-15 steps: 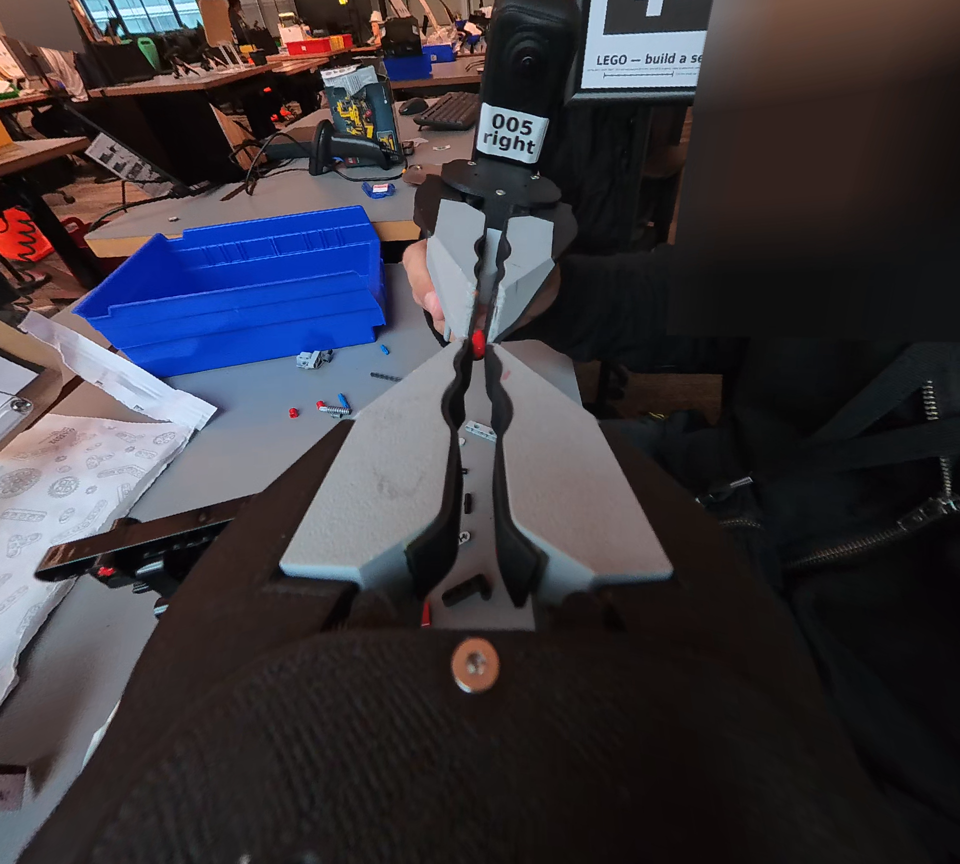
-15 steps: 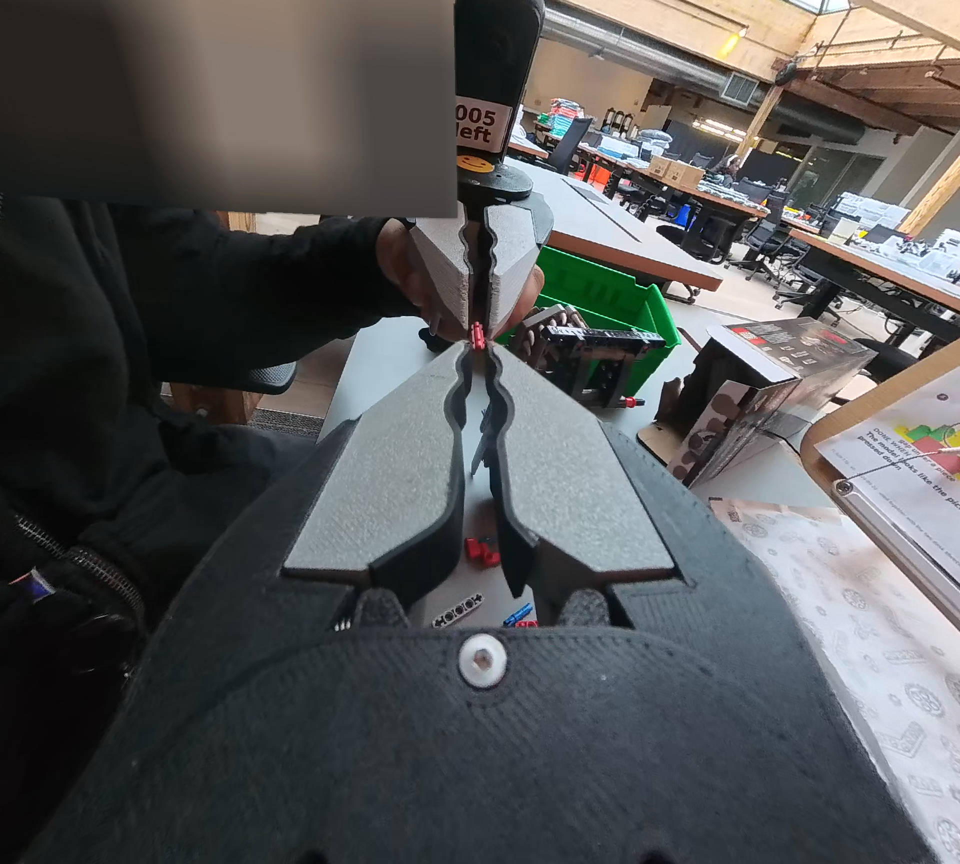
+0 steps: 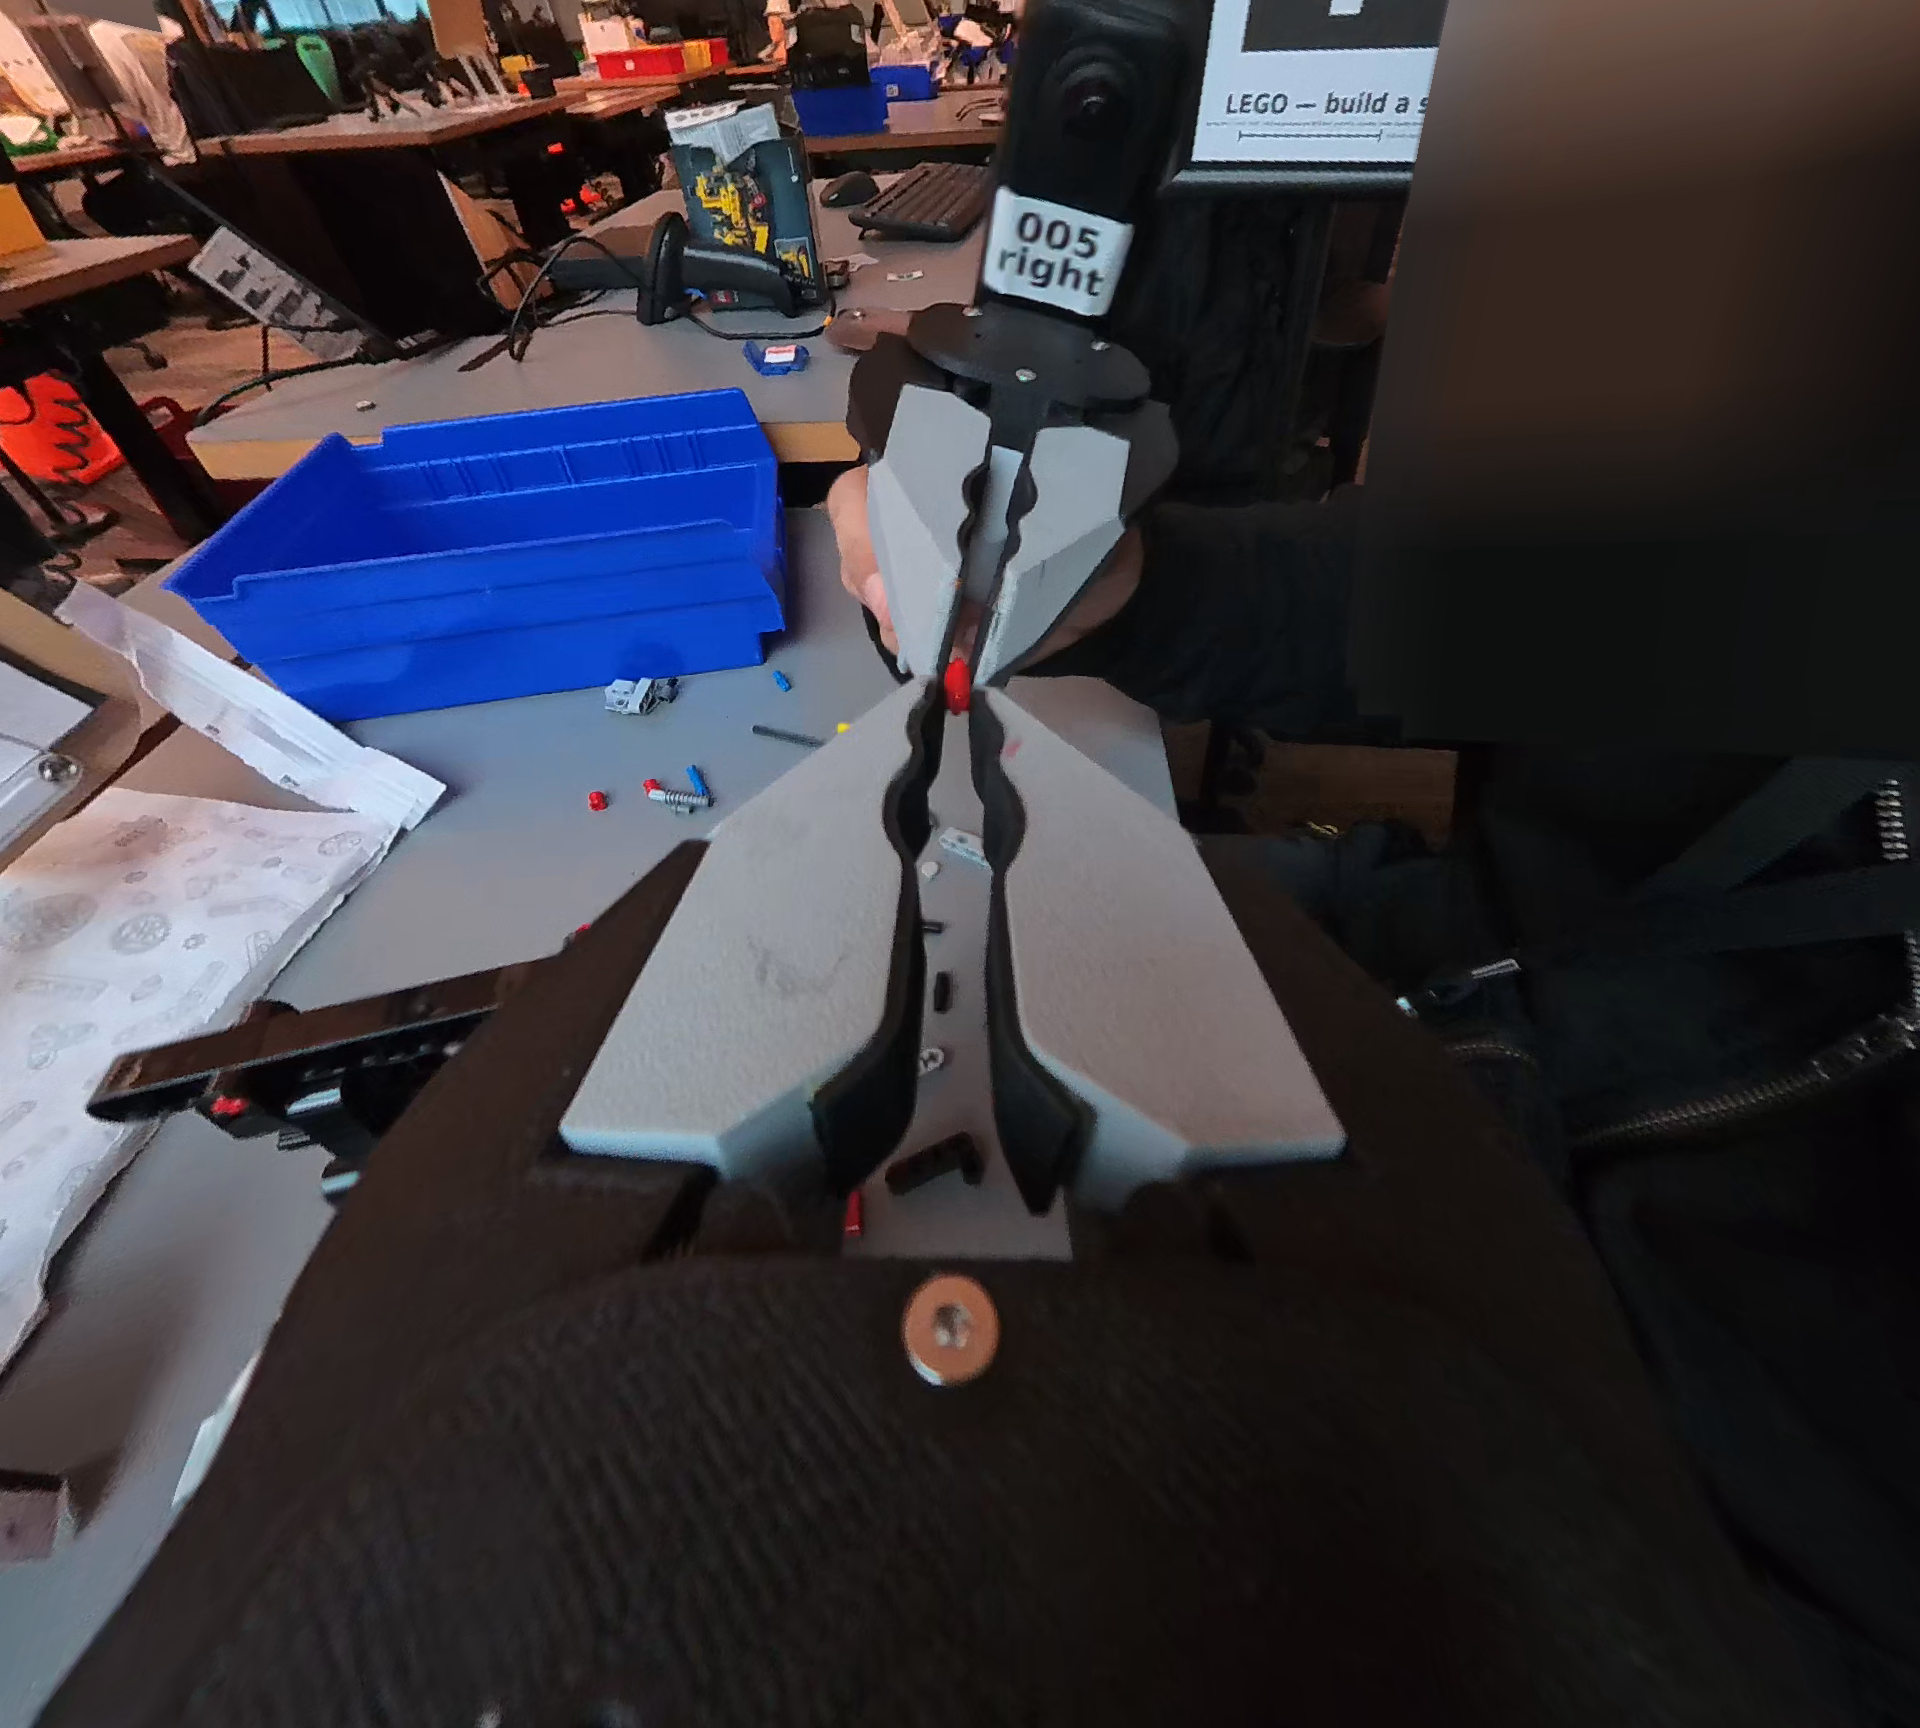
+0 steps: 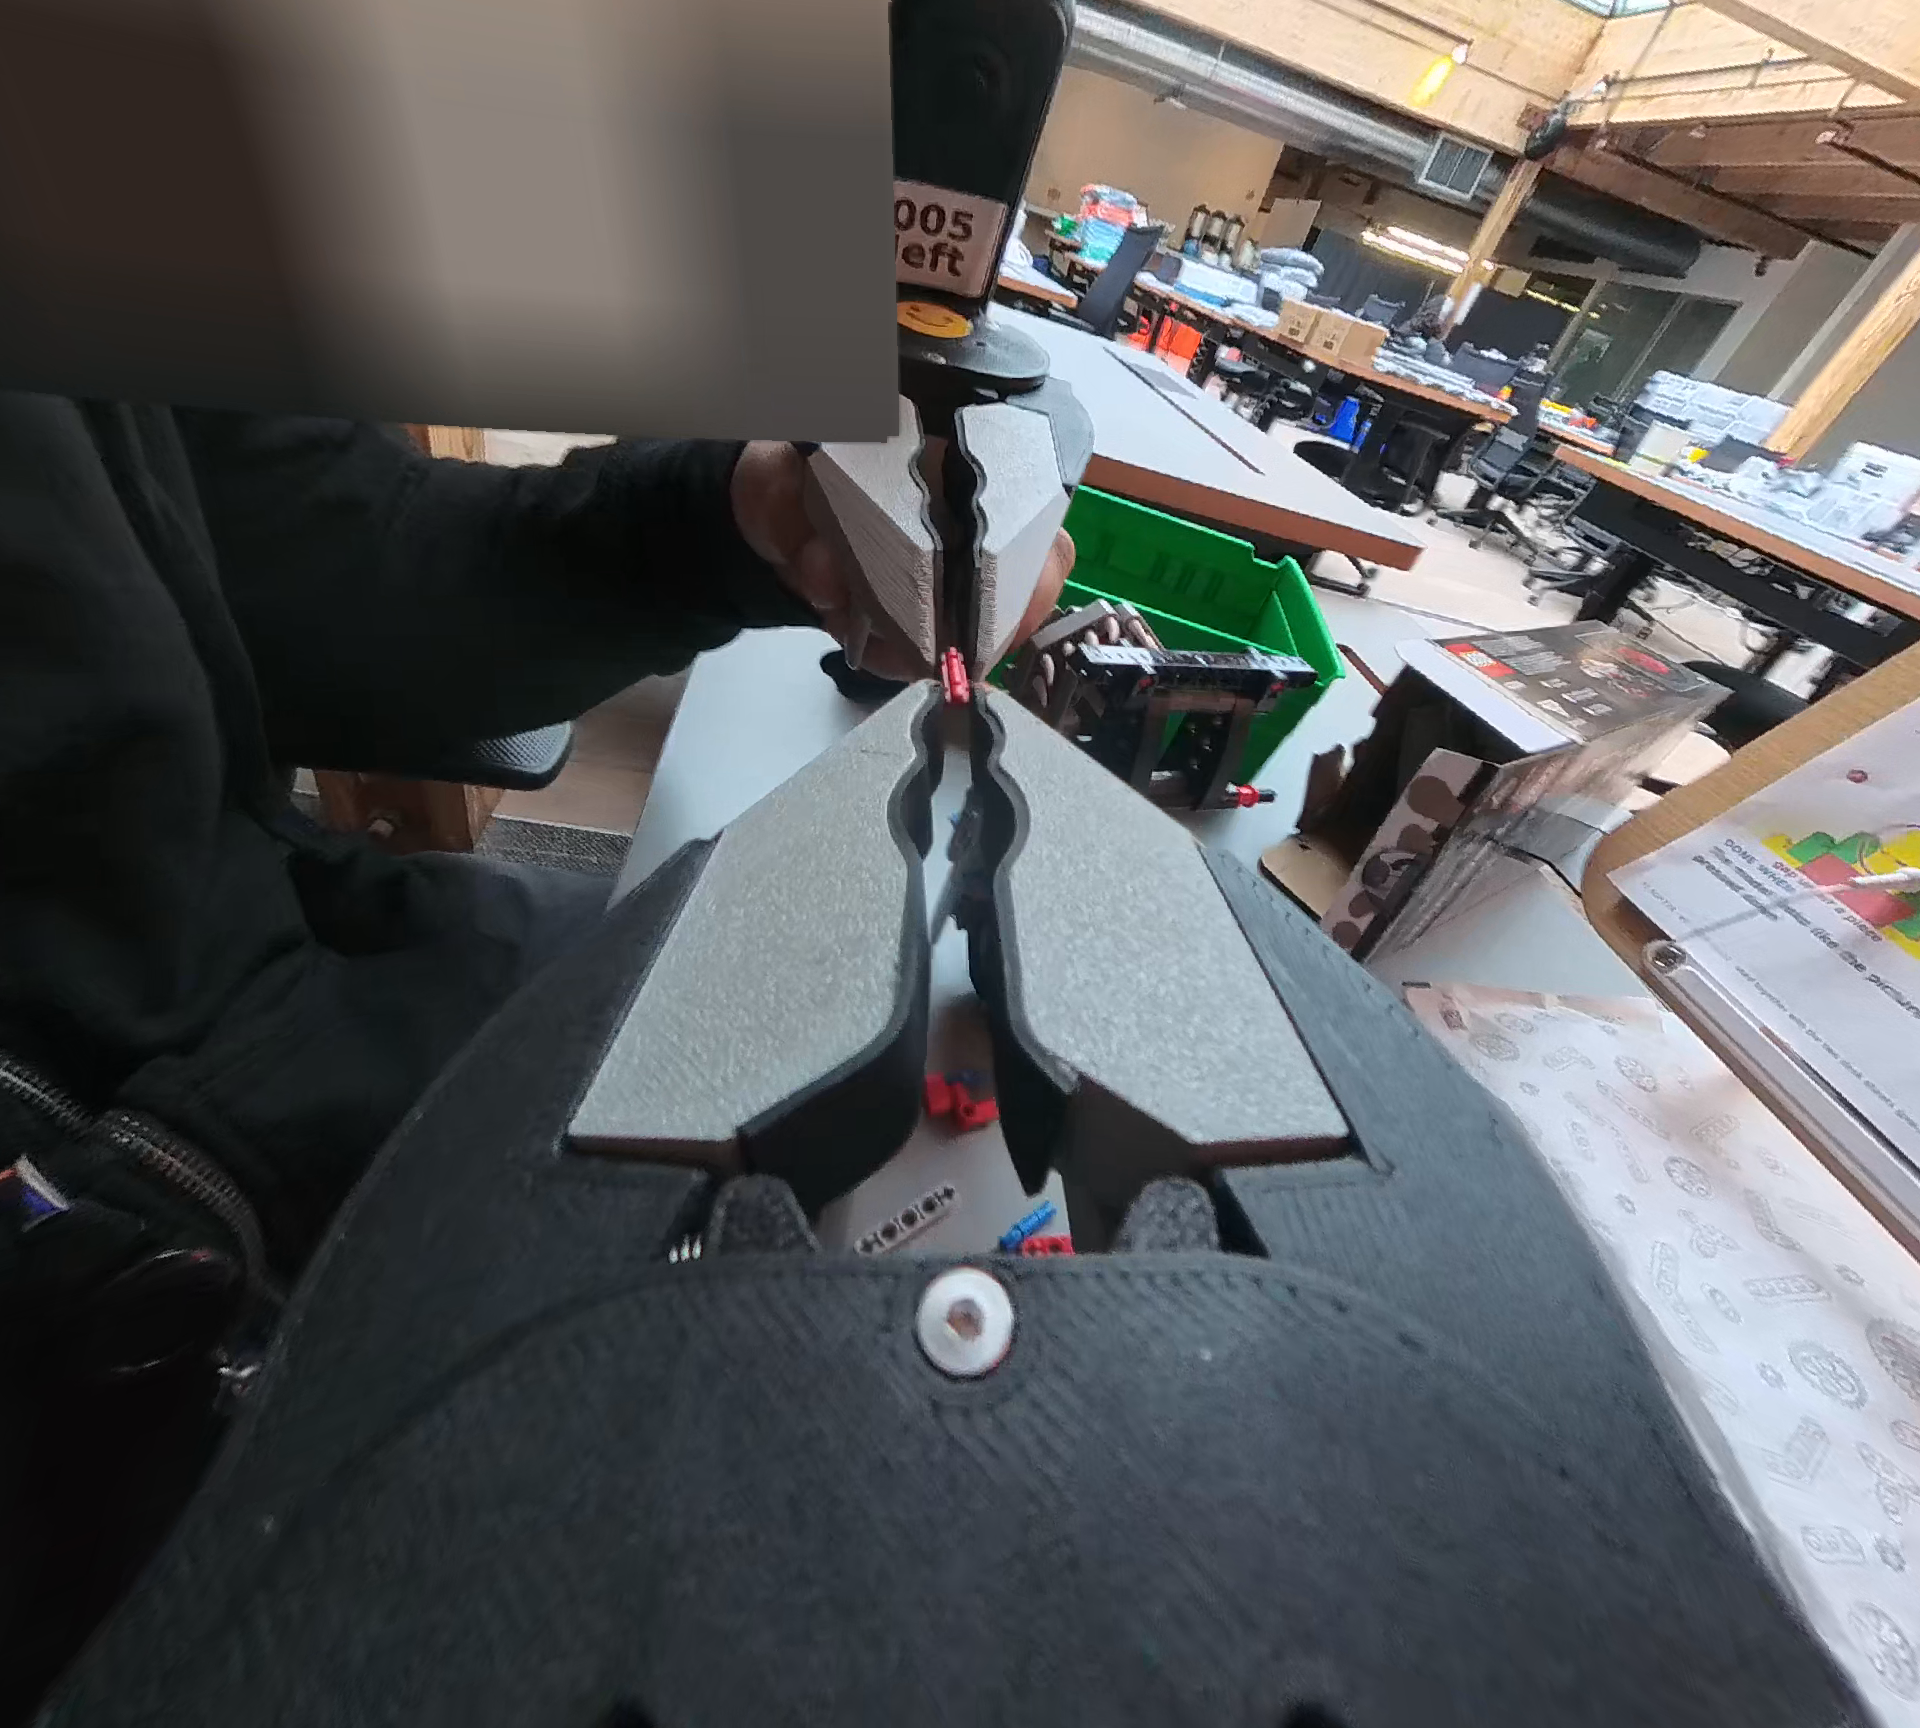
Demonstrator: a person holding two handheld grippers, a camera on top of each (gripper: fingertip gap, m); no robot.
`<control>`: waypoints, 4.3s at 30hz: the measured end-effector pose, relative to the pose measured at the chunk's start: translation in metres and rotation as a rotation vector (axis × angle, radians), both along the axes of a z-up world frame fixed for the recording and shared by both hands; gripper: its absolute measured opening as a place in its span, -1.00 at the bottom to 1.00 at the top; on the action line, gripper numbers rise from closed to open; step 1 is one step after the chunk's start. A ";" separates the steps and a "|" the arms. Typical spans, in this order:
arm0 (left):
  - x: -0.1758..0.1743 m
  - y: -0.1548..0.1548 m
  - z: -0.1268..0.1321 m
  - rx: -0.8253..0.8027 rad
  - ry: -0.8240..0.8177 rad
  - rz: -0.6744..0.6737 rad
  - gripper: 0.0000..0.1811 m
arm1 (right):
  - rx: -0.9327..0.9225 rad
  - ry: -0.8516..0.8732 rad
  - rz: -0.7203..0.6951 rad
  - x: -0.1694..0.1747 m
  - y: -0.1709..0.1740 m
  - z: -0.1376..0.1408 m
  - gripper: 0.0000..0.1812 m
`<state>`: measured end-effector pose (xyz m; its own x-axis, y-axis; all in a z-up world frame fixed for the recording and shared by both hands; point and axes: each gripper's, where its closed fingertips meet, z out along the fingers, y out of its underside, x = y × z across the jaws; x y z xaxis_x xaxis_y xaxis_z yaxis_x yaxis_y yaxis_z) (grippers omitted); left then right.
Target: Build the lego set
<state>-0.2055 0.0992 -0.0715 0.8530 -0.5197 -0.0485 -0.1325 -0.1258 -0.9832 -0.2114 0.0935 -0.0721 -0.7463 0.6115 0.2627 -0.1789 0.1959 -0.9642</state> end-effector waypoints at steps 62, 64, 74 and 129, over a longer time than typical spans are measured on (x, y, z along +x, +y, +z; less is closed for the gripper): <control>-0.107 -0.019 -0.053 -0.013 -0.078 0.001 -0.30 | 0.004 0.011 0.051 -0.069 0.001 -0.018 -1.00; -0.108 -0.019 -0.053 -0.013 -0.080 0.006 -0.30 | 0.011 0.021 0.050 -0.068 0.000 -0.019 -1.00; -0.109 -0.020 -0.054 -0.023 -0.062 0.024 -0.30 | -0.037 -0.044 0.065 -0.067 -0.001 -0.015 -1.00; -0.042 0.007 -0.003 -0.236 0.357 0.178 -0.98 | 0.382 -0.081 0.000 -0.037 0.006 0.000 -1.00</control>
